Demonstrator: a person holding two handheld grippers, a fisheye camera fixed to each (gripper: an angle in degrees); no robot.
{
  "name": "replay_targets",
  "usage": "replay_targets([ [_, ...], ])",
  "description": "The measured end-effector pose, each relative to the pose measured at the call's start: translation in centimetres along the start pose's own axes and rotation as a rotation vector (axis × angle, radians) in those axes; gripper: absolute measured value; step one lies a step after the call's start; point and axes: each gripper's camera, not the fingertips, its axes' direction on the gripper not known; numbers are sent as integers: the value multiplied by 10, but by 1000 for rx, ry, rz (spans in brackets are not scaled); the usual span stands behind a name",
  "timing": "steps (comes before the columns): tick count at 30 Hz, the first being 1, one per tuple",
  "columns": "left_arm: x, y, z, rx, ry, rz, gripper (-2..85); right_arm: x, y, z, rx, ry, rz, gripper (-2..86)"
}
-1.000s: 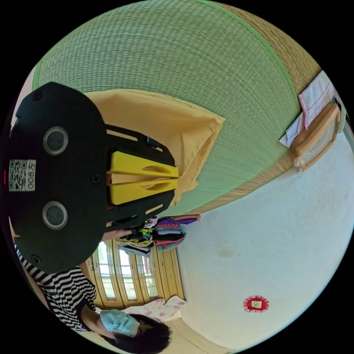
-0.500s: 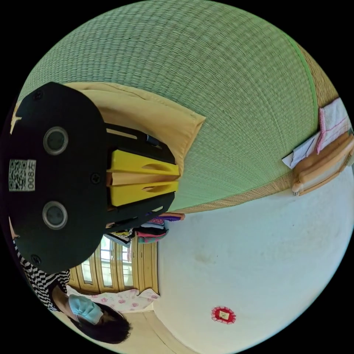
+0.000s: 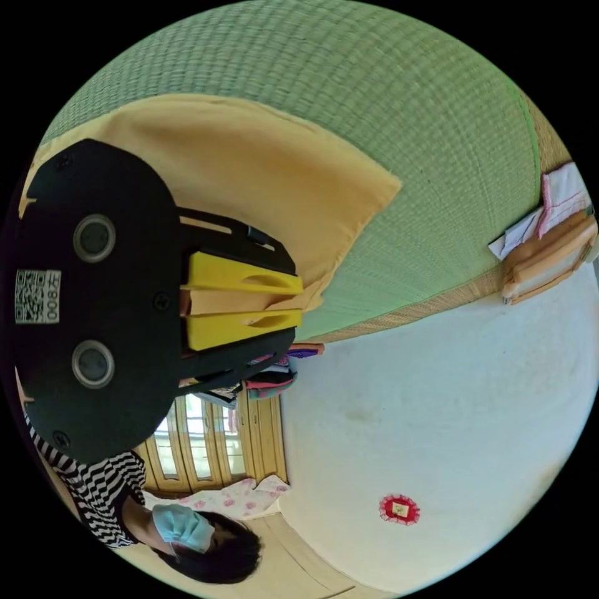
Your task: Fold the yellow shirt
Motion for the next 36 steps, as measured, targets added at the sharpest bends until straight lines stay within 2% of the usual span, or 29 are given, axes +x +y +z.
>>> replay_targets([
  [4, 21, 4, 45, -139, -62, 71, 35, -26, -18, 36, -70, 65, -73, 10],
  [7, 31, -3, 67, -180, -108, 102, 31, -38, -32, 53, -91, 111, -105, 5],
  [19, 83, -29, 75, -141, -181, 234, 24, -73, -59, 46, 4, 126, -163, 1],
  [23, 73, -25, 73, -158, -255, 207, 19, -78, -61, 48, -17, 201, -158, 1],
  [30, 82, -1, 18, -86, -200, 188, 20, -99, -53, 24, 25, 181, -191, 1],
  [36, 77, 34, -66, -13, -329, 160, 19, -106, 2, -16, 25, 310, -193, 1],
])
